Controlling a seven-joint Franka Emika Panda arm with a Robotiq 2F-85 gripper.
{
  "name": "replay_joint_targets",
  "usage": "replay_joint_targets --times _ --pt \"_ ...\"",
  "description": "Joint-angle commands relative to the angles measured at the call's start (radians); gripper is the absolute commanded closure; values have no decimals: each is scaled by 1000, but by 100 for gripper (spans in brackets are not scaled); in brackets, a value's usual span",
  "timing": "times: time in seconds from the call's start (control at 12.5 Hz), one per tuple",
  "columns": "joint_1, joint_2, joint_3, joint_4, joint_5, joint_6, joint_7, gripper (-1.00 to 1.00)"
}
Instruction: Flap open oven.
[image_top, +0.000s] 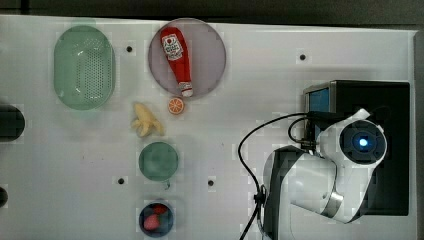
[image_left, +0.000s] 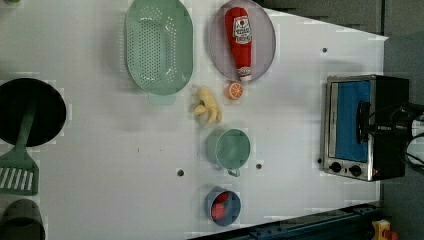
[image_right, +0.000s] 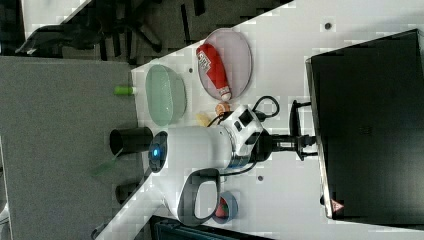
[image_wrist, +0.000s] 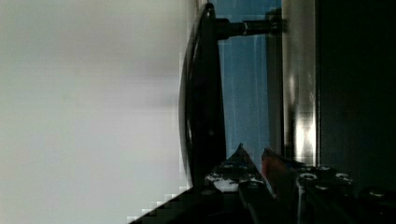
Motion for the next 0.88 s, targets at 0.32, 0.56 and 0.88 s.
replay_joint_targets --times 0.32,0.56,0.88 --pt "32 5 41 -20 2 34 -21 65" --pt "54 8 85 -49 -42 34 57 65" --pt "88 29 145 -72 -243 25 378 65"
